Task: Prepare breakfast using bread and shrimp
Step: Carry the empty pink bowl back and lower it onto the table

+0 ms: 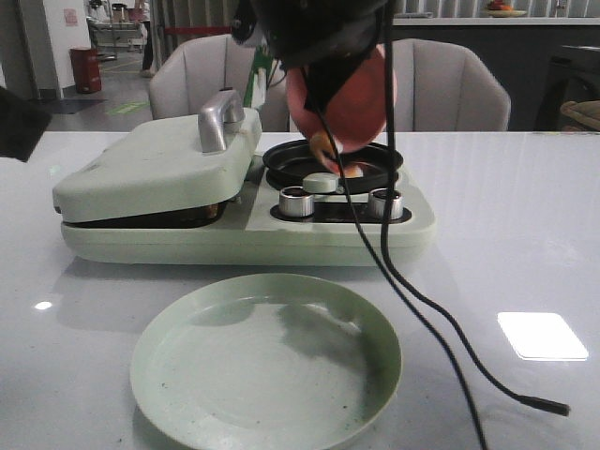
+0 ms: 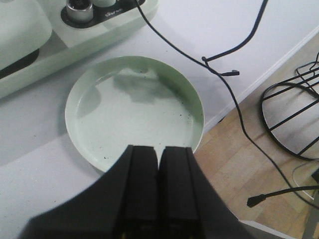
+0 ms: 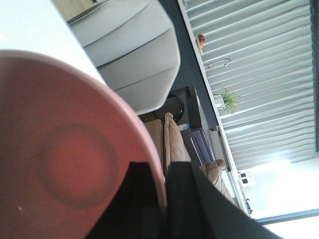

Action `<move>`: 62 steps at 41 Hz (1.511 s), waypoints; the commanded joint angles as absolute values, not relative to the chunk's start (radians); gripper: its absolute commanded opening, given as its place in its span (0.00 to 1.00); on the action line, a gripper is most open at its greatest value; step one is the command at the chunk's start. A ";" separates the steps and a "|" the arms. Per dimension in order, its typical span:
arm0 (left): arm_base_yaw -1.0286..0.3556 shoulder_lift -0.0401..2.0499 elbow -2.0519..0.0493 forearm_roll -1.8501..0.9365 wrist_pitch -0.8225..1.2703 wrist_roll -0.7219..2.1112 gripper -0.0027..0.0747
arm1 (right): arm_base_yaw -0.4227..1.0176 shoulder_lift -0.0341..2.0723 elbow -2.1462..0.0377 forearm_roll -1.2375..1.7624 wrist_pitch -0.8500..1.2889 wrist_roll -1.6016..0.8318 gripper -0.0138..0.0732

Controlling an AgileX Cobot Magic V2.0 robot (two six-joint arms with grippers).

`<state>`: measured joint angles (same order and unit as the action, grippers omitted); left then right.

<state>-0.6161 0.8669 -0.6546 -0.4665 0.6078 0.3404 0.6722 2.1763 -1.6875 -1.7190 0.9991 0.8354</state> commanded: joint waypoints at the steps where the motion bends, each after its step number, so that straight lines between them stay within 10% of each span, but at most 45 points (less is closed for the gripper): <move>1: -0.625 0.856 -0.682 -0.495 0.553 0.333 0.17 | 0.675 2.116 -1.724 -1.811 1.079 0.818 0.21; 30: -0.625 0.856 -0.682 -0.486 0.560 0.335 0.17 | 0.577 1.580 -1.580 -1.173 1.037 0.809 0.21; 44: -0.625 0.856 -0.682 -0.498 0.589 0.335 0.17 | 0.154 1.216 -1.155 -0.610 0.806 0.546 0.21; 62: -0.625 0.856 -0.682 -0.498 0.609 0.335 0.17 | -0.247 1.401 -1.072 0.237 0.836 -0.166 0.21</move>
<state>-0.6161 0.8669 -0.6546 -0.4665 0.6479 0.3404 -0.2316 1.3833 -1.0486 0.1590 0.8859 -0.0975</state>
